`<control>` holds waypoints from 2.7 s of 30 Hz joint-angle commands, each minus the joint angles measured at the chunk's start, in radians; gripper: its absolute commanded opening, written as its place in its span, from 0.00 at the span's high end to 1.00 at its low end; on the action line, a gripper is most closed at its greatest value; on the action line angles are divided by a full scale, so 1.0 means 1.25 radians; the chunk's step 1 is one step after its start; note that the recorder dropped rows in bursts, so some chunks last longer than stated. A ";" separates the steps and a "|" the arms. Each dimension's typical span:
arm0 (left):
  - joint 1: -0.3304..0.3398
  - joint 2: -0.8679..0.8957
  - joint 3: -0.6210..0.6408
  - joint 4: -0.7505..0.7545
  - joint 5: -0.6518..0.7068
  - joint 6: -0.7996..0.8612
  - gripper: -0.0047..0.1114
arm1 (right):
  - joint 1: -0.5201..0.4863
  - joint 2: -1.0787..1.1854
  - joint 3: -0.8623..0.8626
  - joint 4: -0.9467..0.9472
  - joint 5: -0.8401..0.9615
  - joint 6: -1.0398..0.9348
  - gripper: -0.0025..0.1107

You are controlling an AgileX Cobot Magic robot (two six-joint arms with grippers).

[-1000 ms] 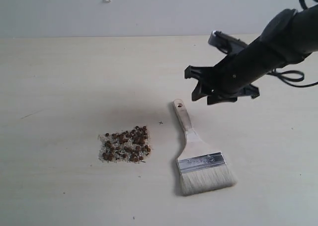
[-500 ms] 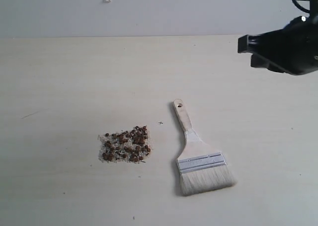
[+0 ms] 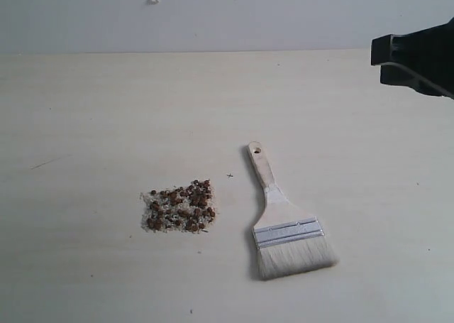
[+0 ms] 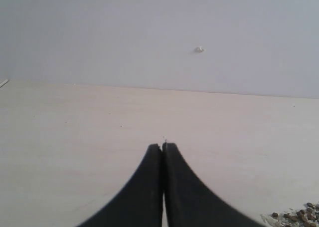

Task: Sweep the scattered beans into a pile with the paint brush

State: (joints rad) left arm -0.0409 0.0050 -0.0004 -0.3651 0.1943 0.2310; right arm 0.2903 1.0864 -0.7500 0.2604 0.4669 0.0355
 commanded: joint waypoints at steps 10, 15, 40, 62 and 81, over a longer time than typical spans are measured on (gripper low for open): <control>-0.006 -0.004 0.000 -0.006 0.001 0.002 0.96 | -0.047 -0.401 0.215 -0.173 -0.137 -0.006 0.98; -0.006 -0.004 0.000 -0.006 0.001 0.002 0.96 | -0.127 -0.562 0.313 -0.215 -0.177 -0.006 0.98; -0.006 -0.004 0.000 -0.006 0.001 0.002 0.96 | -0.216 -0.816 0.357 -0.218 -0.211 -0.006 0.98; -0.006 -0.004 0.000 -0.006 0.001 0.002 0.96 | -0.216 -0.869 0.520 -0.229 -0.211 -0.057 0.98; -0.006 -0.004 0.000 -0.006 0.001 0.002 0.96 | -0.216 -0.869 0.600 -0.220 -0.160 -0.038 0.98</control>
State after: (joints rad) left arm -0.0409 0.0050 -0.0004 -0.3651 0.1943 0.2310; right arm 0.0233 0.0047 -0.0043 -0.0166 0.2644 -0.0188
